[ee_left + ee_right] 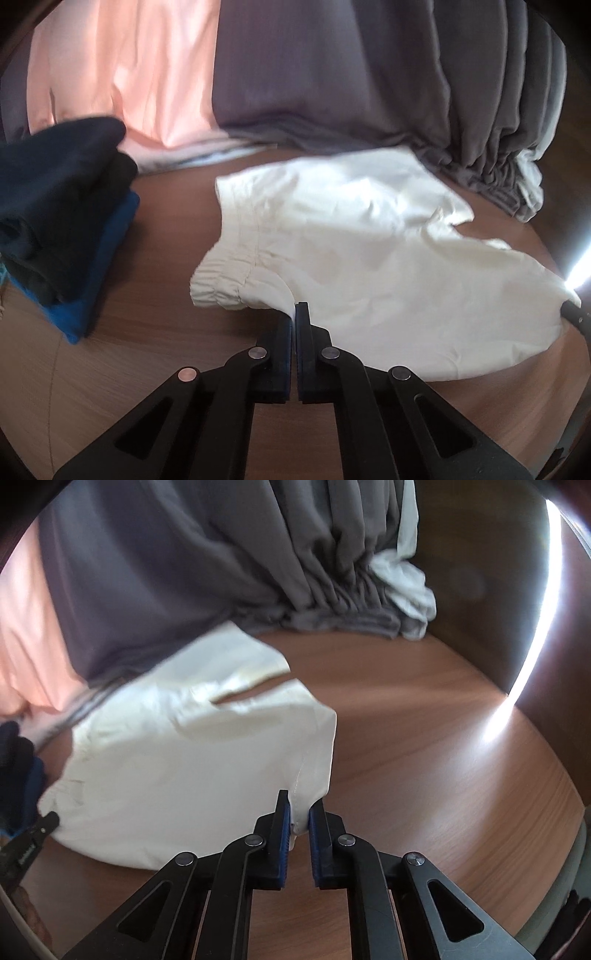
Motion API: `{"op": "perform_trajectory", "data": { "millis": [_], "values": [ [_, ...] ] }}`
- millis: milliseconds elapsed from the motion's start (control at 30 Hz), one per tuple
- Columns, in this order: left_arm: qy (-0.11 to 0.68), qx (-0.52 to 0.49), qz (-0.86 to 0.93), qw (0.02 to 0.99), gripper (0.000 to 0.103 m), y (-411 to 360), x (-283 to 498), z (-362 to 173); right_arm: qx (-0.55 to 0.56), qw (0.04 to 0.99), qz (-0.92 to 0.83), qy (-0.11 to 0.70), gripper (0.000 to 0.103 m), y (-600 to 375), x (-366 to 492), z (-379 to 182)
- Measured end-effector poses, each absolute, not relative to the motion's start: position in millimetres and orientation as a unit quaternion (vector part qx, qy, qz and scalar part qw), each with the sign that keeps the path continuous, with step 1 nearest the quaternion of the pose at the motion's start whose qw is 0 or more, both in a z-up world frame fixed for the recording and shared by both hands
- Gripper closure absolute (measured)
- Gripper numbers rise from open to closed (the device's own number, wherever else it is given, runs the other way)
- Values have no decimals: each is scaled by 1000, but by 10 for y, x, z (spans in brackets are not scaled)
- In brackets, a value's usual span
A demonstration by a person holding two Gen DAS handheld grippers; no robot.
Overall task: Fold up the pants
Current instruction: 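Grasp the waistband with the left tool while the right tool grasps the hem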
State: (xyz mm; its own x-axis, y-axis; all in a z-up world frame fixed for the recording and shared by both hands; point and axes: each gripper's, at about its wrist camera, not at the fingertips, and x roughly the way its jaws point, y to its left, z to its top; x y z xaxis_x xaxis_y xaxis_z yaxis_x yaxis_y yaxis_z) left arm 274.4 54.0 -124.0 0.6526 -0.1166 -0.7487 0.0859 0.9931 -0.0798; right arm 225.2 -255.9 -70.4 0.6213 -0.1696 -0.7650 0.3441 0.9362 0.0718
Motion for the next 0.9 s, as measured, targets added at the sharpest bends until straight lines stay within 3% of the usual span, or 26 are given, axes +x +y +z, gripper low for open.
{"op": "perform_trajectory", "data": {
  "millis": [433, 900],
  "values": [
    [362, -42, -57, 929, 99, 665, 2165, -531, 113, 938, -87, 315, 94, -2489, 1815, 119],
    [372, -52, -24, 926, 99, 703, 2404, -449, 104, 962, -51, 249, 95, -2508, 2259, 443]
  ]
}}
